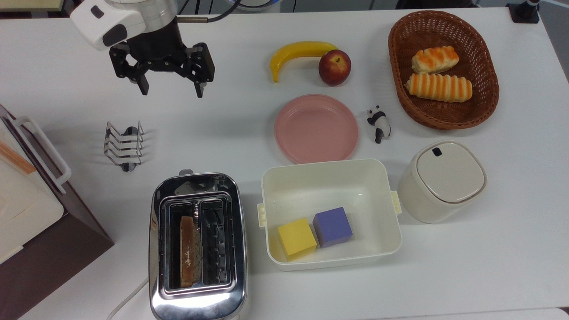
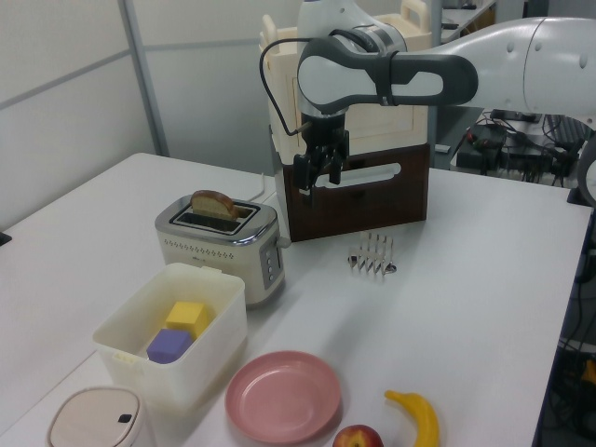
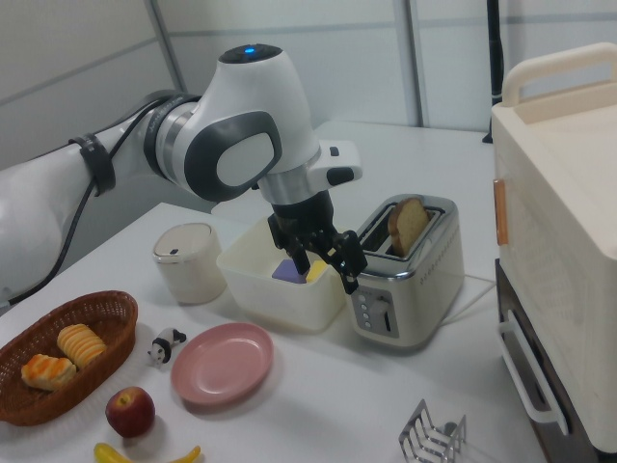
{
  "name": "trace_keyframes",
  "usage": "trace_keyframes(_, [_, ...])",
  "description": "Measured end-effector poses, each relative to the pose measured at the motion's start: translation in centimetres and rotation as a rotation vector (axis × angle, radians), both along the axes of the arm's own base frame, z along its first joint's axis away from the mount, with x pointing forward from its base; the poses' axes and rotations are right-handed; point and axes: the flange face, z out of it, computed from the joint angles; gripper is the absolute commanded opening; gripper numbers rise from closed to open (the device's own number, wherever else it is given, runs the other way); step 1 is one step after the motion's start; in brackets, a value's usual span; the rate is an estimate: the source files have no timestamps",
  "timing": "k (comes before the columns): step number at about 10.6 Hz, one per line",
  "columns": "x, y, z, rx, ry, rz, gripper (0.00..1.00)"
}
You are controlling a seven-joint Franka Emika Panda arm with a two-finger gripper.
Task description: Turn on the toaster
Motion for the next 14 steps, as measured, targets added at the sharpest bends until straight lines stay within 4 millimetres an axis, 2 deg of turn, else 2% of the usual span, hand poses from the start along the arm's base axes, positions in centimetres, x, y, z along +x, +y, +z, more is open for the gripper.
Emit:
trace_keyframes(5, [0.00, 0.00, 0.00, -0.001, 0.000, 0.009, 1.00])
trace_keyframes(8, [-0.01, 0.00, 0.00, -0.008, 0.001, 0.080, 1.00])
trace_keyframes(9, [-0.01, 0.00, 0.00, -0.009, 0.001, 0.090, 0.93])
trace_keyframes(11, [-0.01, 0.00, -0.01, -0.009, 0.002, 0.094, 0.69])
trace_keyframes(13, [-0.01, 0.00, -0.01, -0.009, 0.002, 0.095, 0.54])
trace_keyframes(14, [-0.01, 0.00, -0.01, -0.009, 0.002, 0.095, 0.41])
